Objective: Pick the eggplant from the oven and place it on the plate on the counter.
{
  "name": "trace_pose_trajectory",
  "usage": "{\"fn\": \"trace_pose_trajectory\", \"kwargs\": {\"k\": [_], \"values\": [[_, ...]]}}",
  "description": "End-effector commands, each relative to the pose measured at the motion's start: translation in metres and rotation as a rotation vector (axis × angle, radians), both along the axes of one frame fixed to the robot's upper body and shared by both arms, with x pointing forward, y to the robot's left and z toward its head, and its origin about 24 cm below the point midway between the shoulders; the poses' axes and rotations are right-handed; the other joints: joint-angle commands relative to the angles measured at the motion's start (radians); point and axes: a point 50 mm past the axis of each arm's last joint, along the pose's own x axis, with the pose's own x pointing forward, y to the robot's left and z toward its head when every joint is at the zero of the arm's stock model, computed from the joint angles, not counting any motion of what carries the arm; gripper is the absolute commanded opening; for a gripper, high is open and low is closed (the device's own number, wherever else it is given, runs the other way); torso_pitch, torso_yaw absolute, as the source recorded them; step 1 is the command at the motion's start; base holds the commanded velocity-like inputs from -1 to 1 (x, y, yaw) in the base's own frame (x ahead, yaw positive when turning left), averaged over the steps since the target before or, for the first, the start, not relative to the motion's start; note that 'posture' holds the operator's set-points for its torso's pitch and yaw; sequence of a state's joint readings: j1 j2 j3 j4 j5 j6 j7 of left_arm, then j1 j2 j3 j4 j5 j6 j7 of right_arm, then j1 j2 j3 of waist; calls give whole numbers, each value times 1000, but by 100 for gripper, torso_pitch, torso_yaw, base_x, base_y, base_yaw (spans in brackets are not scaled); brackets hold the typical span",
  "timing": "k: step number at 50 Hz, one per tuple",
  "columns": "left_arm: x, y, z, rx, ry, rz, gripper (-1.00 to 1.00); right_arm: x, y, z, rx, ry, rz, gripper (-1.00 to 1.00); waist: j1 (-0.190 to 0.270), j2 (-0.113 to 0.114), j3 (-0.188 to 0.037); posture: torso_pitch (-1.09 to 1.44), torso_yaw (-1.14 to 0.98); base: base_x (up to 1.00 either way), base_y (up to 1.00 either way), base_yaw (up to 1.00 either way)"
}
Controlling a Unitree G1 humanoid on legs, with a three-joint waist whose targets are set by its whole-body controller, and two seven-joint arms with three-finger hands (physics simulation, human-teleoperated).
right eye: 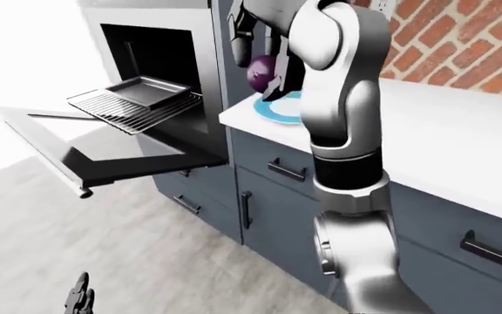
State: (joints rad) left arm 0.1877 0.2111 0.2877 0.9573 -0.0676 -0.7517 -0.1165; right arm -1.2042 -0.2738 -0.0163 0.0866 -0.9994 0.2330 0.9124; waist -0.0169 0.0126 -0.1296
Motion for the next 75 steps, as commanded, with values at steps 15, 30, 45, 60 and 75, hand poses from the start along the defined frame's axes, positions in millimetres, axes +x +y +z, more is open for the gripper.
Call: {"fn": "trace_pose_trajectory", "kwargs": {"k": [15,30,45,60,75], "values": [[9,12,18,46,-113,14,100,-6,3,10,46,-105,15,-100,-25,-5,3,-30,0,17,-20,-53],[8,12,18,42,-116,18,100,-7,6,10,43,-115,26,-99,-3,90,-15,-30,0,51,4,0],[7,13,18,40,-117,25,100,-10,7,14,34,-127,33,-99,-42,-50,-16,-30,0,3,21,0],[9,14,14,32,-101,27,100,-9,7,13,42,-128,31,-98,0,21,-64,-30,0,0,12,0],[10,18,11,23,-85,45,100,-11,27,0,41,-104,91,-98,10,31,-105,-30,0,0,0,0]]}}
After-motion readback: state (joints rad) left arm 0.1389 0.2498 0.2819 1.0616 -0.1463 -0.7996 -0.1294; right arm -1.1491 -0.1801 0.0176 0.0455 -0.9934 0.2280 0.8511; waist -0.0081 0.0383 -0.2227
